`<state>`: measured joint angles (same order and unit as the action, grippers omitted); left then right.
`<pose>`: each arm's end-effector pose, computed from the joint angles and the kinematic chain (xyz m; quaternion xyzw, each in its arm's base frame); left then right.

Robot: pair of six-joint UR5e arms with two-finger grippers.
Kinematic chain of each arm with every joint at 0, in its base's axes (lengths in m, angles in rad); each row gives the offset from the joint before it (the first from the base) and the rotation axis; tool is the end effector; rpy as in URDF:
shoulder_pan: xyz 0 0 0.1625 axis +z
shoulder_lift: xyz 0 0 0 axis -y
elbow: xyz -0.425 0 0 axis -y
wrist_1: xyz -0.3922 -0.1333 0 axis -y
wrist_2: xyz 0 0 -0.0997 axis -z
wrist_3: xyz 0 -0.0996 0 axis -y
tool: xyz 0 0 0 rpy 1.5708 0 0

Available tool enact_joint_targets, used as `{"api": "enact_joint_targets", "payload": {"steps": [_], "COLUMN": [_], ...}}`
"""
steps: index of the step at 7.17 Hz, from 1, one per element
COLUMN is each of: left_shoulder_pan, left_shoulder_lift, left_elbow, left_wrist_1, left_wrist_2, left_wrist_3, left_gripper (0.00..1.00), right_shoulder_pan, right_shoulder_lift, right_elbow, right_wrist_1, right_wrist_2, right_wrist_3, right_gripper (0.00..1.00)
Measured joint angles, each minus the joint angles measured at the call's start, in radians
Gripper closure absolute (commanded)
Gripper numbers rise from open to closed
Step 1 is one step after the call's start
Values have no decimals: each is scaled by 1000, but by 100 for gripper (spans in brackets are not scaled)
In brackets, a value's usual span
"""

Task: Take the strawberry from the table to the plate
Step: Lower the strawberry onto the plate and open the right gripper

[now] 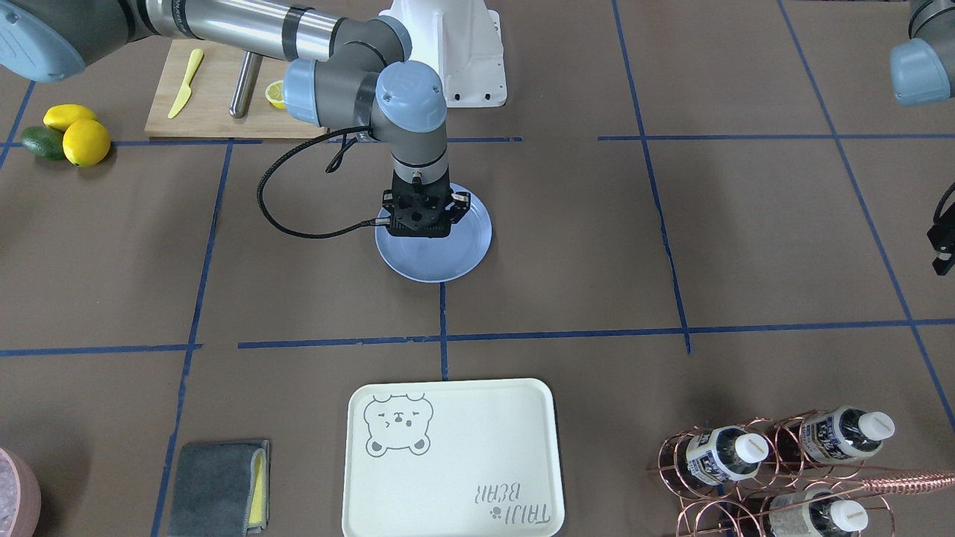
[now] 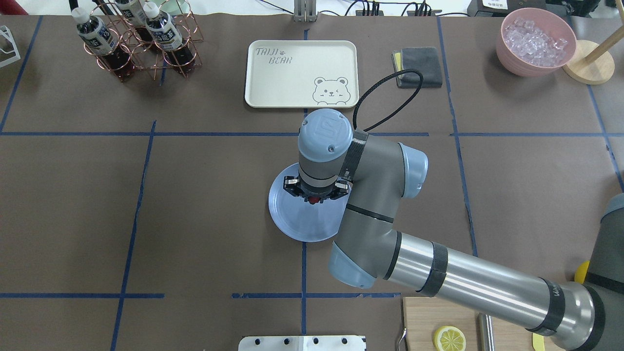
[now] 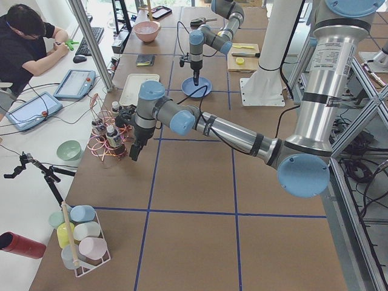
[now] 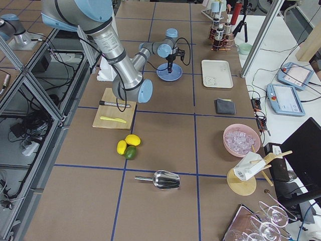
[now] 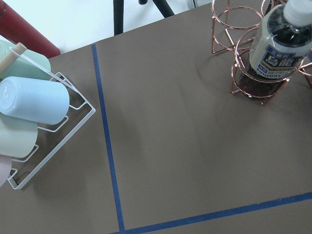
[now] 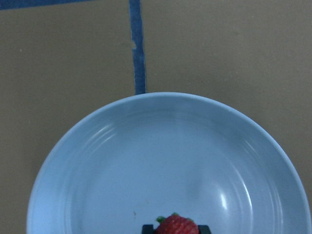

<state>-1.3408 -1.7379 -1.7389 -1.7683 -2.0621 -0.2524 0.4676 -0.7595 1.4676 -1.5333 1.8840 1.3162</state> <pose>0.0463 -0.5762 0.4776 0.1919 0.2888 0.0535 0.9364 -0.6176 -0.4268 0.2020 -0.0088 -0.3879 0.0413 0.9207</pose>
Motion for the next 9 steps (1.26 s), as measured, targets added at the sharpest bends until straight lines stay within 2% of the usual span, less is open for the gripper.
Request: {"api": "enact_joint_targets", "payload": {"steps": [1, 2, 3, 4, 6, 8, 9], "left_shoulder_pan": [-2, -2, -3, -3, -3, -3, -3], "left_shoulder_lift": [0, -1, -1, -2, -2, -2, -2], "left_elbow": [3, 5, 6, 7, 8, 13, 14], "left_wrist_1": [0, 0, 0, 0, 0, -1, -1], "left_wrist_2": [-1, -1, -1, -1, -1, -1, -1], "left_wrist_3": [3, 5, 5, 5, 5, 5, 5], "left_gripper": [0, 0, 0, 0, 0, 0, 0], "right_shoulder_pan": [-1, -1, -2, -3, -2, 14, 34], "right_shoulder_lift": [8, 11, 11, 12, 12, 6, 1], "right_elbow": [-10, -16, -31, -50, -53, 5, 77], "right_wrist_1": [1, 11, 38, 70, 94, 61, -22], "right_wrist_2": [-4, -6, -7, -8, -6, 0, -1], "right_wrist_3": [0, 0, 0, 2, 5, 4, -1], "right_gripper": [87, 52, 3, 0, 0, 0, 0]}}
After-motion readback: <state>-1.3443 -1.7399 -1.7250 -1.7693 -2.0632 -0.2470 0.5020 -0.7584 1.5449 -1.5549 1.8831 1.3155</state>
